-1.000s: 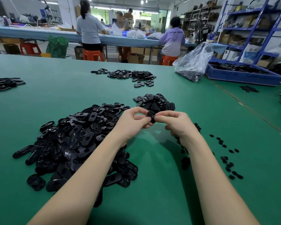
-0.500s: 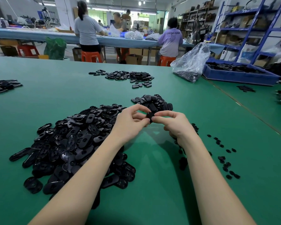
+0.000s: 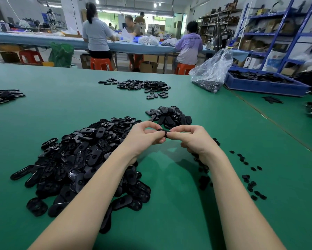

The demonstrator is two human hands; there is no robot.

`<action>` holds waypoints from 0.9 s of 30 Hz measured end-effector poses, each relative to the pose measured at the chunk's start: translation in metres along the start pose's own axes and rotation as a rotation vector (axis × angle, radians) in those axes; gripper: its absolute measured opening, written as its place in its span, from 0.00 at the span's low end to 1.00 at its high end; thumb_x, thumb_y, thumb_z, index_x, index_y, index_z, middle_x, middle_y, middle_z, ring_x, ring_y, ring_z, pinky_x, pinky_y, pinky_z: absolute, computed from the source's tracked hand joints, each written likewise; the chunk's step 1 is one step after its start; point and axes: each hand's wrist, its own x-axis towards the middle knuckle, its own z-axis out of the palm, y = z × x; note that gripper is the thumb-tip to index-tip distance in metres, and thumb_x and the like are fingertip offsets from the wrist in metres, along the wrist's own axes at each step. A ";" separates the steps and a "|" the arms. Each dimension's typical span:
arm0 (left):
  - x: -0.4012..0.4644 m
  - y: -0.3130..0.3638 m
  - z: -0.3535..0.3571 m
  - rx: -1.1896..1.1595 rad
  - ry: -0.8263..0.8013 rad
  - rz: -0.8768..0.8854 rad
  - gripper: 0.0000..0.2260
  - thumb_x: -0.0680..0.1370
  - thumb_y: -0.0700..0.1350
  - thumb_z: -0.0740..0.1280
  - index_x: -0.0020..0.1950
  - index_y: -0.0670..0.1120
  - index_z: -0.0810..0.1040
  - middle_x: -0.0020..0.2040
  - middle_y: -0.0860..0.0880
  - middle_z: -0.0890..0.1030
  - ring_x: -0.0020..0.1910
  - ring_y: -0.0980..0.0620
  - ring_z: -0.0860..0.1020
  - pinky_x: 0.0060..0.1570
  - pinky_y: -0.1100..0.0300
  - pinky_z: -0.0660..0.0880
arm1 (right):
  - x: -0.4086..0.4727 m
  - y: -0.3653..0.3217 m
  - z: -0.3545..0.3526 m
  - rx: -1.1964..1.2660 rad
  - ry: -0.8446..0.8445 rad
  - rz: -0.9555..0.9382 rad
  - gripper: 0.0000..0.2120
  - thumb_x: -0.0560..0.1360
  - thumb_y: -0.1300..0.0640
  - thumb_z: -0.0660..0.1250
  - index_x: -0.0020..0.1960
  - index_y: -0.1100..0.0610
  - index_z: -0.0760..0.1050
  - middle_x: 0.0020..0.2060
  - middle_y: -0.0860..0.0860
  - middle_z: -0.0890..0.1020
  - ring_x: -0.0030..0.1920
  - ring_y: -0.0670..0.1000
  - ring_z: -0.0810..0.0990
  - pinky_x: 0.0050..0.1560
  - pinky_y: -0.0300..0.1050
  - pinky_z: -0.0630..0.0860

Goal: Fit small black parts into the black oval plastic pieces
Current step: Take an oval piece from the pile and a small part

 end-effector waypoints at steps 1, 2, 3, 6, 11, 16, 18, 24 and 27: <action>0.000 0.000 0.000 0.003 0.002 -0.003 0.05 0.77 0.37 0.72 0.51 0.42 0.78 0.42 0.42 0.87 0.37 0.52 0.83 0.51 0.62 0.80 | 0.001 0.000 0.000 -0.010 0.007 -0.007 0.05 0.68 0.48 0.81 0.38 0.46 0.85 0.31 0.45 0.78 0.30 0.44 0.69 0.24 0.32 0.62; 0.000 0.000 0.000 0.005 0.002 -0.005 0.06 0.77 0.37 0.72 0.52 0.42 0.78 0.42 0.42 0.87 0.37 0.53 0.84 0.51 0.62 0.80 | 0.001 0.000 0.001 -0.019 0.014 -0.014 0.06 0.69 0.49 0.80 0.38 0.47 0.85 0.30 0.44 0.78 0.28 0.42 0.70 0.24 0.31 0.63; 0.000 -0.001 0.000 0.007 -0.001 -0.007 0.06 0.77 0.37 0.72 0.53 0.42 0.79 0.42 0.42 0.87 0.37 0.53 0.84 0.51 0.62 0.80 | 0.002 0.001 0.000 -0.026 0.017 -0.021 0.06 0.69 0.50 0.80 0.38 0.49 0.84 0.28 0.42 0.79 0.26 0.41 0.70 0.24 0.30 0.63; -0.002 0.000 0.000 0.012 -0.027 0.000 0.08 0.76 0.36 0.72 0.54 0.43 0.81 0.41 0.43 0.87 0.39 0.52 0.84 0.52 0.62 0.81 | 0.004 0.003 0.000 -0.023 0.006 -0.023 0.06 0.70 0.52 0.80 0.37 0.49 0.84 0.26 0.41 0.78 0.23 0.39 0.69 0.23 0.30 0.63; -0.005 0.000 0.004 0.061 -0.012 0.027 0.07 0.75 0.33 0.72 0.48 0.44 0.84 0.41 0.43 0.86 0.42 0.49 0.84 0.56 0.57 0.80 | 0.007 0.007 0.003 -0.026 0.019 -0.046 0.07 0.70 0.56 0.79 0.36 0.51 0.82 0.24 0.38 0.77 0.23 0.36 0.71 0.25 0.27 0.64; -0.005 -0.001 0.007 0.095 -0.002 0.007 0.06 0.76 0.34 0.72 0.47 0.45 0.83 0.42 0.44 0.86 0.41 0.51 0.84 0.54 0.59 0.80 | 0.010 0.014 0.008 -0.031 0.048 -0.075 0.08 0.70 0.57 0.78 0.35 0.52 0.81 0.25 0.39 0.78 0.26 0.35 0.74 0.28 0.26 0.67; -0.004 -0.002 0.010 0.125 0.021 0.015 0.06 0.76 0.34 0.72 0.47 0.45 0.83 0.39 0.46 0.86 0.39 0.53 0.83 0.50 0.62 0.79 | 0.012 0.015 0.010 -0.035 0.068 -0.077 0.08 0.69 0.57 0.79 0.34 0.52 0.81 0.26 0.40 0.79 0.26 0.36 0.73 0.29 0.27 0.68; -0.003 -0.005 0.010 0.190 0.067 0.022 0.07 0.75 0.36 0.73 0.45 0.48 0.83 0.37 0.48 0.86 0.40 0.53 0.84 0.54 0.59 0.79 | 0.010 0.017 0.013 -0.049 0.071 -0.067 0.09 0.66 0.54 0.81 0.36 0.53 0.80 0.28 0.44 0.77 0.28 0.42 0.71 0.30 0.33 0.68; -0.001 -0.004 0.008 0.138 0.045 0.025 0.06 0.76 0.36 0.73 0.45 0.48 0.83 0.38 0.47 0.87 0.39 0.54 0.84 0.53 0.60 0.79 | 0.008 0.016 0.015 -0.012 0.091 -0.105 0.09 0.65 0.52 0.80 0.37 0.52 0.80 0.26 0.41 0.77 0.27 0.40 0.72 0.31 0.34 0.68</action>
